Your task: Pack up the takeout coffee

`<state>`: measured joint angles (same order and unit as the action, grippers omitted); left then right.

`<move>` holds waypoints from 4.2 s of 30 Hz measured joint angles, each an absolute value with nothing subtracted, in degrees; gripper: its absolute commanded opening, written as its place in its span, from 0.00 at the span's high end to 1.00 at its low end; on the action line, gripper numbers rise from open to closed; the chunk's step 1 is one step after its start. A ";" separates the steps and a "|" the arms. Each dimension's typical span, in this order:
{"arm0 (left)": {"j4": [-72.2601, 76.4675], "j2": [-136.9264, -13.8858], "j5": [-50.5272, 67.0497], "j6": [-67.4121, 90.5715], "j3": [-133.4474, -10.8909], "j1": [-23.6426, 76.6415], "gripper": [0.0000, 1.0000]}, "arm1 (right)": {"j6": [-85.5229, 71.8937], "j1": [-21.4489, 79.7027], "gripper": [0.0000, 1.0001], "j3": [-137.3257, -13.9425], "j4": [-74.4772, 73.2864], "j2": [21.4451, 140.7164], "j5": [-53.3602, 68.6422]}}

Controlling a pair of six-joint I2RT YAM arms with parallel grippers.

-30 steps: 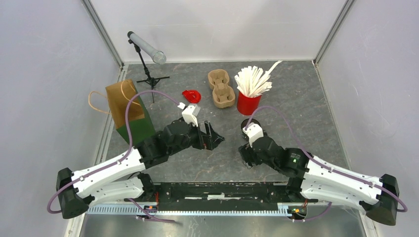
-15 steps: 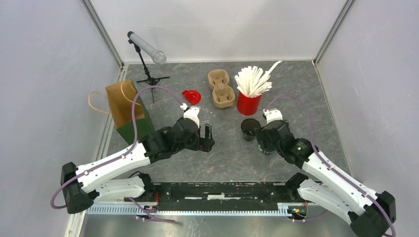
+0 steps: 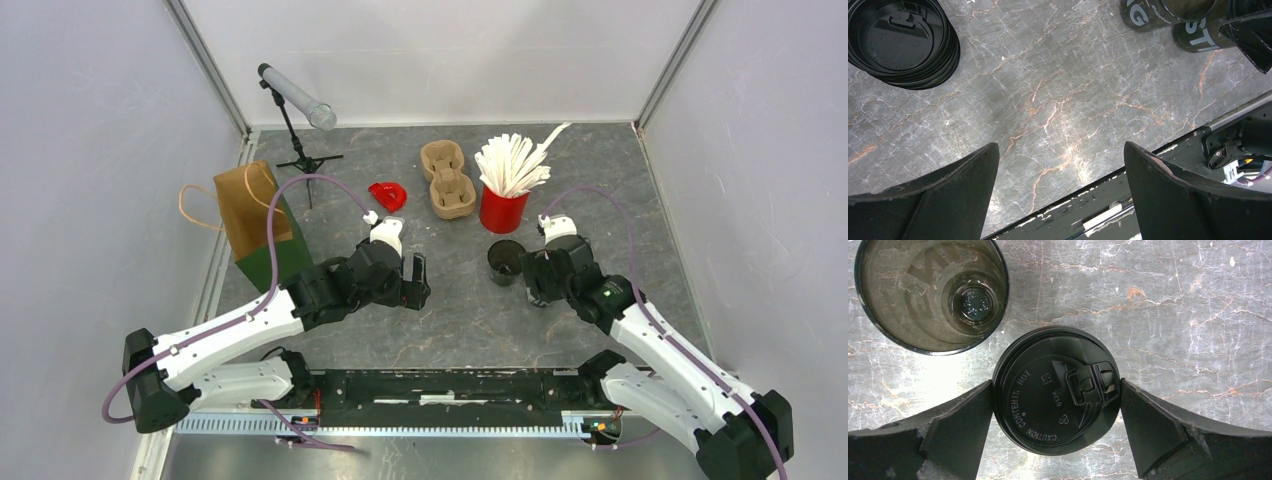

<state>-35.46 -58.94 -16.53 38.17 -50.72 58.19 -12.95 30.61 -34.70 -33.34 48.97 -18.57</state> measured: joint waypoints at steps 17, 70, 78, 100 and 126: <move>-35.92 -58.94 -16.49 38.15 -50.72 58.19 0.01 | -10.33 30.57 0.02 -38.44 -37.41 50.37 -17.08; 24.27 -105.93 12.47 65.39 -55.90 58.39 0.12 | -10.57 30.59 0.02 -32.38 -37.06 40.36 -6.17; 26.22 -106.59 12.29 66.81 -55.79 58.89 0.12 | -10.35 30.59 0.05 -32.29 -36.93 40.42 -5.80; 34.33 -107.59 7.62 69.91 -52.86 60.25 0.44 | -15.86 30.72 0.02 -26.52 -30.30 34.65 -4.16; 12.21 -87.44 4.99 62.19 -50.28 58.57 0.13 | -8.95 31.00 0.05 -26.26 -25.43 33.17 3.90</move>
